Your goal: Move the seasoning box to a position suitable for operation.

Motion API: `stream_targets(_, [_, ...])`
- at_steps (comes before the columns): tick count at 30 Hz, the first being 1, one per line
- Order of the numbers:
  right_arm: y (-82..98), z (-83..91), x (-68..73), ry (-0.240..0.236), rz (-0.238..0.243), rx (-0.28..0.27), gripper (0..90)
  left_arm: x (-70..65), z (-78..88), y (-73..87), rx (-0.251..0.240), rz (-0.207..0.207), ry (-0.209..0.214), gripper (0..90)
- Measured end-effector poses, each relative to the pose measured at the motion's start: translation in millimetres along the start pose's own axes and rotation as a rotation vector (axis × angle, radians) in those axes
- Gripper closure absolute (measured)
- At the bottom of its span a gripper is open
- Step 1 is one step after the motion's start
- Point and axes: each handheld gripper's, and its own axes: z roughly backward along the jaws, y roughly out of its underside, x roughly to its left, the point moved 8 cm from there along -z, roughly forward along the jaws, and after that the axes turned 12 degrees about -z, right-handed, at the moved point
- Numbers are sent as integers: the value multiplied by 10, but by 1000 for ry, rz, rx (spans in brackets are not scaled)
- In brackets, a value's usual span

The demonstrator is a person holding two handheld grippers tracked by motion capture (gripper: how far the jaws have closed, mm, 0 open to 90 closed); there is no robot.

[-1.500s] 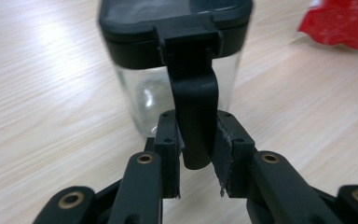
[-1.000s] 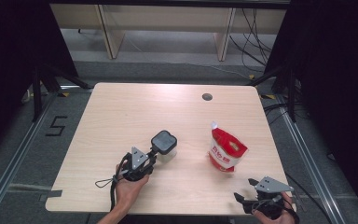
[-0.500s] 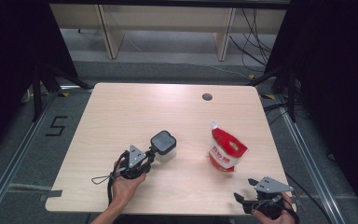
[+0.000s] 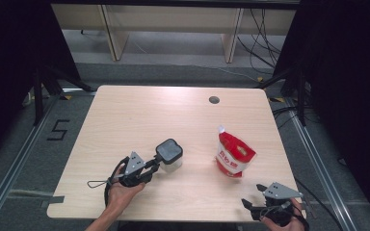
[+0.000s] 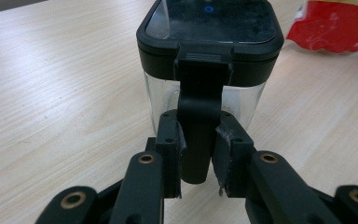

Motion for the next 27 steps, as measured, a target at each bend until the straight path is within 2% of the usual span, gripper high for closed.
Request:
stream_targets(6, [-6, 4, -14, 8, 9, -5, 241, -91, 27, -5, -19, -5, 47, 727])
stream_targets(8, [-1, -1, -1, -1, 5, 0, 241, -112, 33, -4, -23, -33, 71, 727])
stream_targets(9, [0, -2, 0, -2, 8, 1, 241, -146, 30, -6, -30, -19, 80, 727])
stream_targets(11, [2, -1, 4, -2, 6, 3, 241, -163, 38, -4, -27, -31, 89, 726])
stream_targets(14, [0, -1, 2, -3, 8, 1, 241, -198, 49, -4, -25, -23, 100, 726])
stream_targets(17, [3, -1, 3, 0, 3, 3, 241, -236, 61, -4, -25, -36, 113, 726])
stream_targets(22, [1, -3, 5, 0, 2, 3, 242, -303, 78, -14, -25, -41, 114, 727])
stream_targets(23, [2, -4, 2, 1, 3, 3, 242, -310, 85, -13, -24, -62, 121, 727])
stream_targets(25, [1, -4, 5, -1, -1, 2, 242, -345, 95, -18, -27, -68, 130, 727])
stream_targets(26, [2, -4, 3, 0, 0, 2, 241, -370, 100, -15, -24, -57, 138, 727])
stream_targets(27, [2, -5, 2, 0, 1, 2, 241, -399, 109, -21, -32, -79, 155, 727])
